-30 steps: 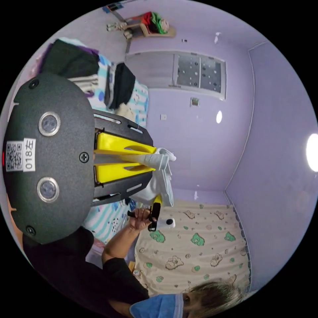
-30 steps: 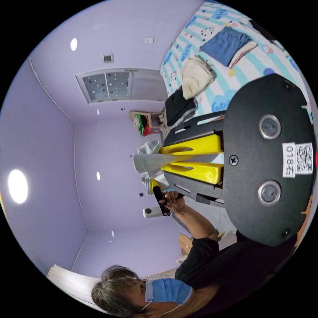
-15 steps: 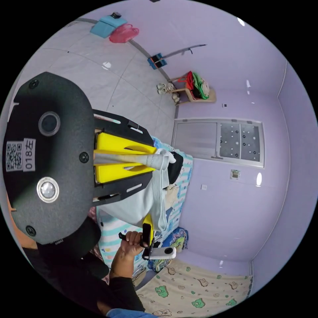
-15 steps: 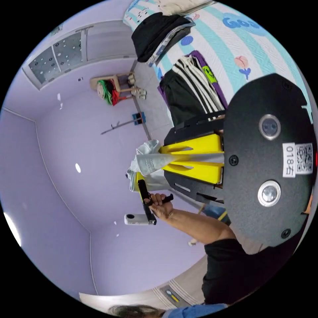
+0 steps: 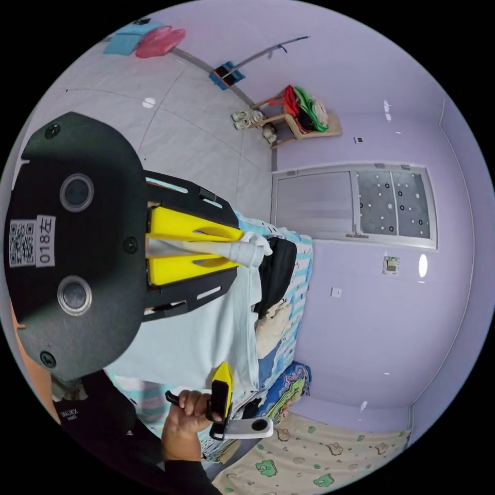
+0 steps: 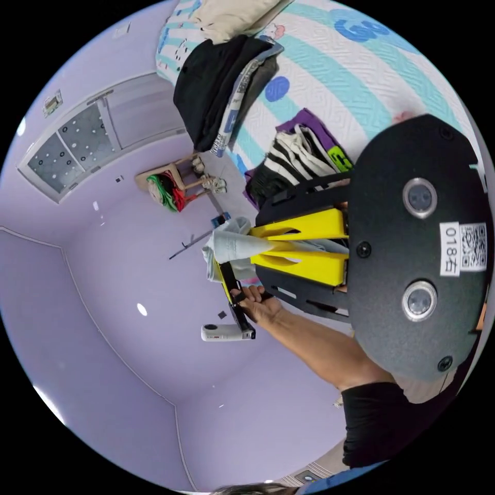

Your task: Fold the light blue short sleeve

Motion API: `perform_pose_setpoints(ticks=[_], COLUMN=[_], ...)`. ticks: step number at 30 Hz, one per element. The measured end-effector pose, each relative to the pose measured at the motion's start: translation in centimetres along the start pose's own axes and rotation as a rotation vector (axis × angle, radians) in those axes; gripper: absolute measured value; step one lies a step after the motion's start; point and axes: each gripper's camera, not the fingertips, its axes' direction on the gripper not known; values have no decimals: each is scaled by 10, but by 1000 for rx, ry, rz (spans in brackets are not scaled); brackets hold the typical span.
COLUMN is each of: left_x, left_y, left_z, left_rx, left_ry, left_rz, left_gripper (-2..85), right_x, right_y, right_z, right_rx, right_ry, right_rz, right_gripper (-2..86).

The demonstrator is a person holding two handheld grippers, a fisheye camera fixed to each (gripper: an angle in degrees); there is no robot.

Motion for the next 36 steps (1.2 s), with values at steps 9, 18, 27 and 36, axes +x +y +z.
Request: perform_pose_setpoints(ticks=[9, 18, 27, 36], left_x=[-34, -33, 174, 224], left_y=[6, 94, 120, 120], left_z=[174, 9, 38, -98], left_rx=[-132, 288, -236, 316], left_ry=[106, 90, -67, -38], left_rz=[-310, -489, -85, -296], left_gripper=[106, 97, 64, 67], right_x=[143, 145, 74, 28], right_y=[18, 23, 41, 69], right_z=[53, -19, 68, -116], right_rx=[-106, 159, -307, 34], right_ry=[156, 194, 438, 376], right_rz=[222, 173, -362, -199], right_gripper=[45, 43, 26, 51])
